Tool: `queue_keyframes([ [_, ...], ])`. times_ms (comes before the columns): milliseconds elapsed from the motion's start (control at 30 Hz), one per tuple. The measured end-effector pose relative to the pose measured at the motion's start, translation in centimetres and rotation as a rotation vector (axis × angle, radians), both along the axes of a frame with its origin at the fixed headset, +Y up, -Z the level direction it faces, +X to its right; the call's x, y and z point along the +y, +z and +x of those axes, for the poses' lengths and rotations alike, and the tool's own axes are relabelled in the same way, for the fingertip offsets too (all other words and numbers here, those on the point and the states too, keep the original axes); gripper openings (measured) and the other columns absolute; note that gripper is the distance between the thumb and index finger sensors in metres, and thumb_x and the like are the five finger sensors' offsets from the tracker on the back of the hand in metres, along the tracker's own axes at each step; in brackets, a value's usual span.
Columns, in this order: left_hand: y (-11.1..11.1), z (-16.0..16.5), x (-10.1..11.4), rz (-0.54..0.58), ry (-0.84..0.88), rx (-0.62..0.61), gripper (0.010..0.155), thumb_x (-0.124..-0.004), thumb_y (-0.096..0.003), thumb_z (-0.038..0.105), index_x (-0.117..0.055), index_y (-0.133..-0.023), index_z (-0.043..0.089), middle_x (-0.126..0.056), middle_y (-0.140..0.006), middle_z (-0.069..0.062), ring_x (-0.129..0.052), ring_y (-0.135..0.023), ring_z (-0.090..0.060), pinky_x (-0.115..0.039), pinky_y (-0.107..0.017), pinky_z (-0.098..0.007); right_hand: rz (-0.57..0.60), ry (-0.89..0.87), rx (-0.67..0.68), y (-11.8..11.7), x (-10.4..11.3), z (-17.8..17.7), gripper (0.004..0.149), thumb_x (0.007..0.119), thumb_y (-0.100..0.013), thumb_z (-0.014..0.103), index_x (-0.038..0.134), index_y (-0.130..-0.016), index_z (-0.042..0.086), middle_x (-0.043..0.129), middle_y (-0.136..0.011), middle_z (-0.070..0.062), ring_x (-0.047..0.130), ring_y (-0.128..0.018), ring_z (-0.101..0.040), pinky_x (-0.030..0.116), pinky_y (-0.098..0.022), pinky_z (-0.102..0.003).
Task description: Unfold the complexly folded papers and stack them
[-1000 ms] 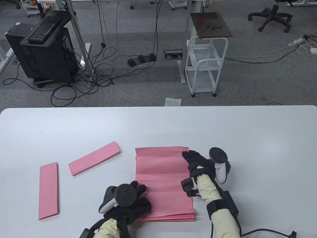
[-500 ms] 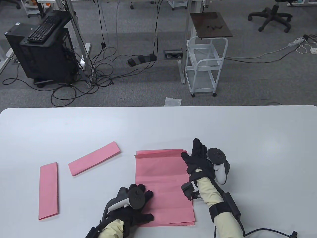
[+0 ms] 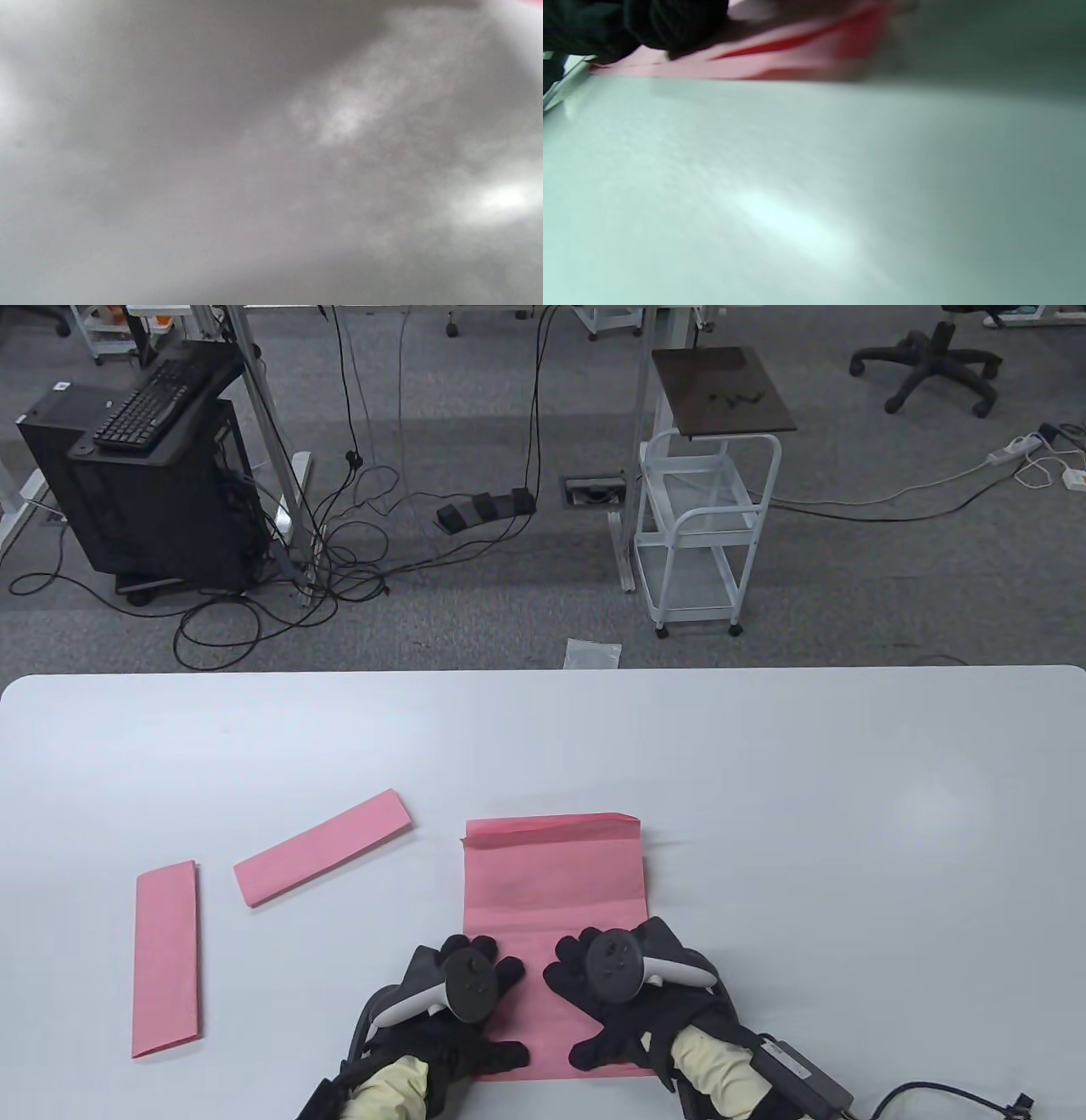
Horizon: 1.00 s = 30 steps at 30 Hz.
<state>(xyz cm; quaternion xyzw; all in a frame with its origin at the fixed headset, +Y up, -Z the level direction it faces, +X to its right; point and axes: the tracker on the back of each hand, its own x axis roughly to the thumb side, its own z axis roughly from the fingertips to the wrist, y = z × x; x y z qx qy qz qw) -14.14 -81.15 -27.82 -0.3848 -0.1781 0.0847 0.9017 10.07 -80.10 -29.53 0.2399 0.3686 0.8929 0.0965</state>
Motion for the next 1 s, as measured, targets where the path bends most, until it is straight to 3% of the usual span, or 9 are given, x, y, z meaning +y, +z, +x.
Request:
queue_keyframes([
  [133, -0.1, 0.0, 0.0, -0.002, 0.005, 0.003, 0.094, -0.057, -0.0428, 0.074, 0.015, -0.097, 0.047, 0.035, -0.097, 0.015, 0.035, -0.090, -0.020, 0.020, -0.060, -0.048, -0.015, 0.023, -0.103, 0.8, 0.1, 4.6, 0.079, 0.067, -0.045, 0.059, 0.013, -0.101, 0.053, -0.006, -0.110, 0.027, -0.016, -0.100, -0.002, -0.017, -0.065, -0.046],
  [233, -0.1, 0.0, 0.0, -0.002, 0.005, 0.002, 0.094, -0.057, -0.0428, 0.074, 0.015, -0.097, 0.046, 0.036, -0.097, 0.014, 0.035, -0.090, -0.021, 0.020, -0.060, -0.048, -0.021, 0.018, -0.141, 1.2, 0.1, 6.2, 0.077, 0.067, -0.046, 0.059, 0.013, -0.101, 0.054, -0.010, -0.109, 0.032, -0.016, -0.100, -0.001, -0.017, -0.065, -0.045],
  [400, -0.1, 0.0, -0.1, -0.001, 0.002, -0.004, 0.094, -0.056, -0.0429, 0.074, 0.016, -0.097, 0.046, 0.036, -0.096, 0.014, 0.036, -0.090, -0.022, 0.021, -0.060, -0.049, 0.078, 0.001, -0.091, 1.7, 1.2, 4.6, 0.076, 0.066, -0.050, 0.052, 0.018, -0.107, 0.040, -0.003, -0.114, 0.015, -0.012, -0.103, -0.014, -0.013, -0.066, -0.047],
  [533, -0.1, 0.1, -0.1, -0.001, 0.002, -0.005, 0.094, -0.056, -0.0430, 0.074, 0.016, -0.096, 0.046, 0.036, -0.096, 0.013, 0.036, -0.089, -0.022, 0.021, -0.059, -0.049, 0.110, -0.096, -0.047, 1.3, 1.8, 1.7, 0.076, 0.067, -0.049, 0.052, 0.019, -0.107, 0.041, -0.001, -0.115, 0.015, -0.011, -0.103, -0.013, -0.013, -0.067, -0.047],
  [633, -0.1, 0.1, -0.1, -0.001, 0.002, -0.006, 0.094, -0.056, -0.0430, 0.074, 0.016, -0.096, 0.046, 0.036, -0.096, 0.013, 0.036, -0.089, -0.022, 0.021, -0.059, -0.050, 0.102, -0.059, -0.004, -0.5, 1.4, -0.7, 0.077, 0.068, -0.049, 0.051, 0.018, -0.106, 0.042, -0.002, -0.114, 0.016, -0.010, -0.103, -0.013, -0.013, -0.067, -0.047],
  [733, -0.1, 0.1, -0.1, -0.004, 0.002, -0.014, 0.094, -0.056, -0.0424, 0.073, 0.016, -0.096, 0.045, 0.036, -0.095, 0.014, 0.037, -0.089, -0.022, 0.021, -0.059, -0.050, 0.045, -0.060, -0.065, -2.7, 0.1, -1.8, 0.076, 0.070, -0.048, 0.050, 0.021, -0.106, 0.042, 0.002, -0.114, 0.018, -0.008, -0.104, -0.011, -0.014, -0.066, -0.047],
  [800, -0.1, 0.1, -0.1, -0.003, 0.002, -0.017, 0.094, -0.056, -0.0425, 0.073, 0.017, -0.096, 0.044, 0.036, -0.095, 0.013, 0.037, -0.089, -0.023, 0.021, -0.059, -0.051, -0.017, -0.042, -0.061, -4.1, -0.3, -1.1, 0.075, 0.069, -0.046, 0.057, 0.020, -0.102, 0.052, -0.001, -0.111, 0.028, -0.011, -0.102, -0.002, -0.015, -0.066, -0.046],
  [867, -0.1, 0.2, -0.1, -0.004, 0.003, -0.019, 0.094, -0.056, -0.0424, 0.073, 0.017, -0.096, 0.044, 0.036, -0.095, 0.013, 0.037, -0.088, -0.023, 0.021, -0.059, -0.051, 0.031, -0.053, -0.172, -5.4, -0.2, 0.3, 0.068, 0.070, -0.046, 0.055, 0.029, -0.100, 0.055, 0.007, -0.111, 0.032, -0.006, -0.102, 0.002, -0.014, -0.068, -0.045],
  [1000, -0.1, 0.2, -0.1, -0.003, 0.003, -0.021, 0.094, -0.056, -0.0426, 0.073, 0.017, -0.096, 0.044, 0.036, -0.095, 0.013, 0.037, -0.089, -0.023, 0.021, -0.059, -0.051, -0.006, -0.057, -0.418, -8.1, -0.2, 4.8, 0.064, 0.070, -0.047, 0.054, 0.032, -0.098, 0.059, 0.008, -0.111, 0.034, -0.006, -0.103, 0.004, -0.015, -0.068, -0.044],
])
